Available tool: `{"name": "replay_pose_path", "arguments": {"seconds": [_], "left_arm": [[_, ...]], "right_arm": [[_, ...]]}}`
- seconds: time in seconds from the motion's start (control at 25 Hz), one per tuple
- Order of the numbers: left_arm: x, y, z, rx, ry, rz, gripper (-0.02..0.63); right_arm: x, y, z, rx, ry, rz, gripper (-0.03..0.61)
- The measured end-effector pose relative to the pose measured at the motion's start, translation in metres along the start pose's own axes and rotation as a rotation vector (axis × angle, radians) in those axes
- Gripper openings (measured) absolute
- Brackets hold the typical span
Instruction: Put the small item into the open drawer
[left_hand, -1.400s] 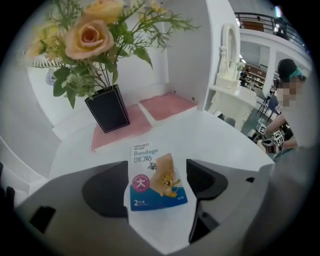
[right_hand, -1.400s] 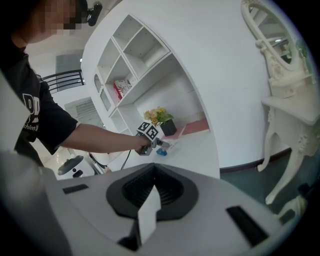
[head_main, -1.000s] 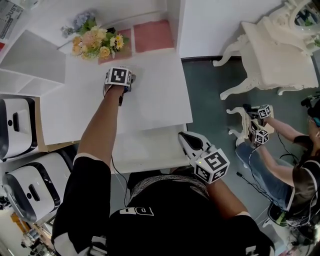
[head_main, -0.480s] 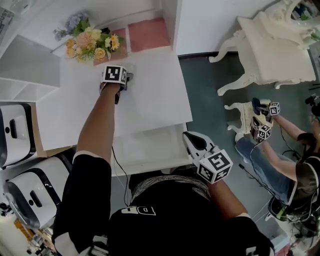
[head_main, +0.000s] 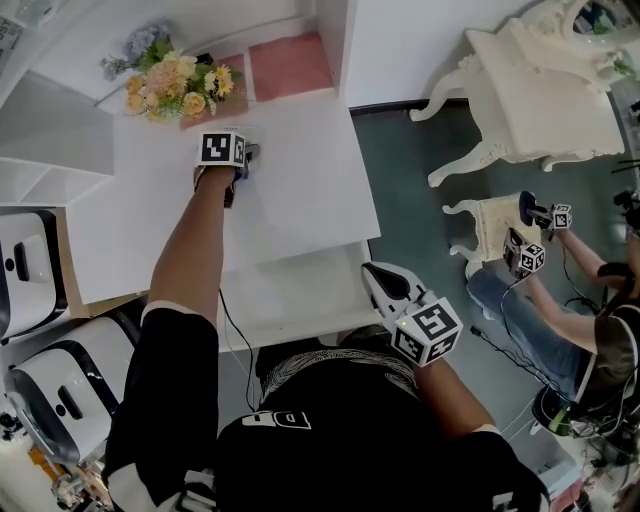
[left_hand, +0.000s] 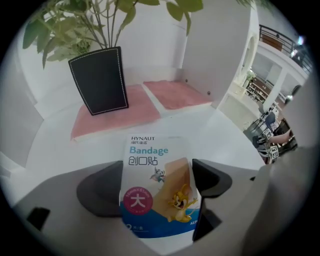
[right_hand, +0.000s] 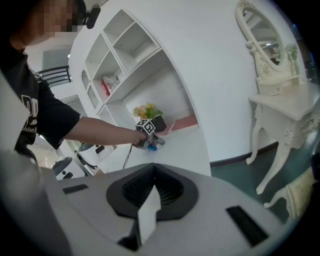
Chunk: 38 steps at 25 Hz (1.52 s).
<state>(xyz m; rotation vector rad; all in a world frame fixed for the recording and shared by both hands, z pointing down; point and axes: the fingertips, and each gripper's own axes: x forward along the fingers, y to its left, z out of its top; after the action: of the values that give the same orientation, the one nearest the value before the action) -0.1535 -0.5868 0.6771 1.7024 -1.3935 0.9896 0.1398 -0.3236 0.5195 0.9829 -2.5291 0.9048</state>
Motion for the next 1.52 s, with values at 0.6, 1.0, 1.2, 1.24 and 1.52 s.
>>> {"name": "replay_pose_path", "arguments": {"seconds": [0.6,1.0,1.2,1.24,1.52], "left_arm": [[-0.051,-0.036,-0.004,-0.006,-0.018,-0.050,0.425],[-0.105,-0.045,0.000,0.040,-0.095,-0.075,0.425],[-0.135,-0.042,-0.002,0.066,-0.136,-0.094,0.425],[-0.142,-0.041,-0.002,0.070,-0.146,-0.099,0.425],[-0.182,-0.040,-0.012,0.098,-0.200,-0.139,0.425]], "right_arm": [[-0.020,0.022,0.009,-0.042,-0.054,0.011,0.009],[-0.019,0.055,0.017,-0.075,-0.092,0.030,0.009],[-0.015,0.079,0.019,-0.088,-0.115,0.033,0.009],[-0.015,0.084,0.019,-0.090,-0.120,0.033,0.009],[-0.011,0.121,0.016,-0.109,-0.146,0.018,0.009]]}}
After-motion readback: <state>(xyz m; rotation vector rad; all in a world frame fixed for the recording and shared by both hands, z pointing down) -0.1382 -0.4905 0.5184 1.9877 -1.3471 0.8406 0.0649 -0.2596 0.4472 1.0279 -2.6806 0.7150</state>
